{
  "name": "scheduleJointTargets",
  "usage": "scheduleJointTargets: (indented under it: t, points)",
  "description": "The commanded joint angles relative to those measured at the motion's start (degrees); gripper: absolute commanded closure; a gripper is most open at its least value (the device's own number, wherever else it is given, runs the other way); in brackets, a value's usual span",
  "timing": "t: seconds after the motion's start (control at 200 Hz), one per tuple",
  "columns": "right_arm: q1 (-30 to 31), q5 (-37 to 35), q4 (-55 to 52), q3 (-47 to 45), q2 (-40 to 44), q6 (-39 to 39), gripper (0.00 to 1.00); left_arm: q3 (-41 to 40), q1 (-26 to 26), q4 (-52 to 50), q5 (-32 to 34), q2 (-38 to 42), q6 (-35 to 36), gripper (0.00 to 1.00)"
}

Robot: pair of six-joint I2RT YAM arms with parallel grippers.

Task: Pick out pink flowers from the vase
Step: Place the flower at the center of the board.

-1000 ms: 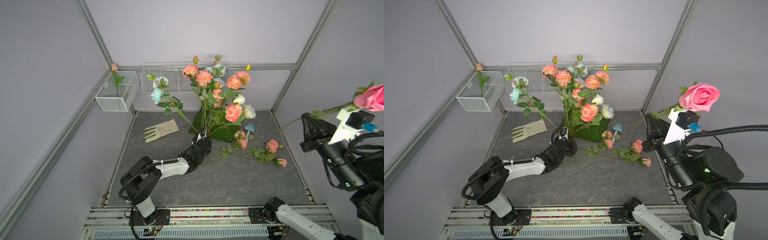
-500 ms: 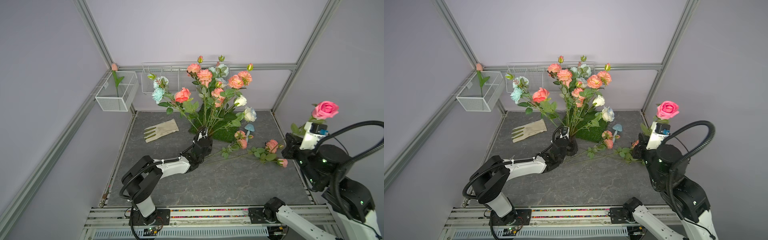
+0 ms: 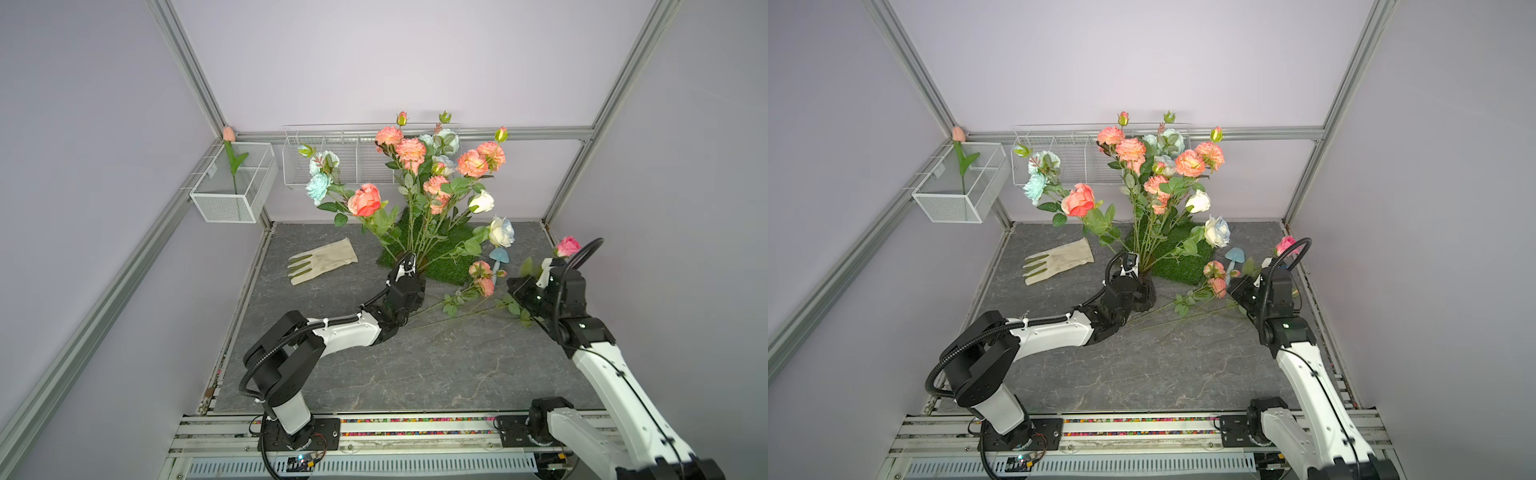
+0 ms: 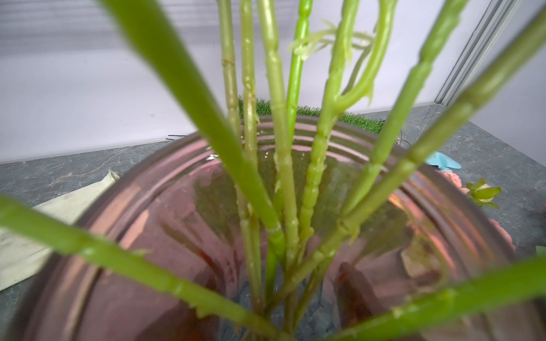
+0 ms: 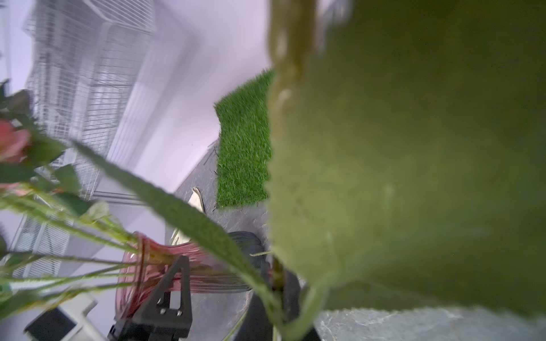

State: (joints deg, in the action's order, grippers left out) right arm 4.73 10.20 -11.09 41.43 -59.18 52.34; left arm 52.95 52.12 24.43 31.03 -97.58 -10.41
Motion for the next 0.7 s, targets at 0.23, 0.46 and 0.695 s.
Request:
scheduleJointTargets:
  t: [0.23,0.46,0.695]
  points:
    - [-0.55,9.16,37.12,0.72,-27.53,10.92,0.8,-1.88,0.46,-8.65,-5.71,-3.17,-3.38,1.0]
    - [1.0,6.97,40.31,-2.09,-30.11,13.24,0.33,-2.12,0.5,-9.07,-5.63,-2.55,-3.05,1.0]
    - [8.54,-5.73,13.37,-1.88,-9.28,-8.13,0.29,-3.42,0.48,-8.54,-5.54,-1.85,-3.63,1.0]
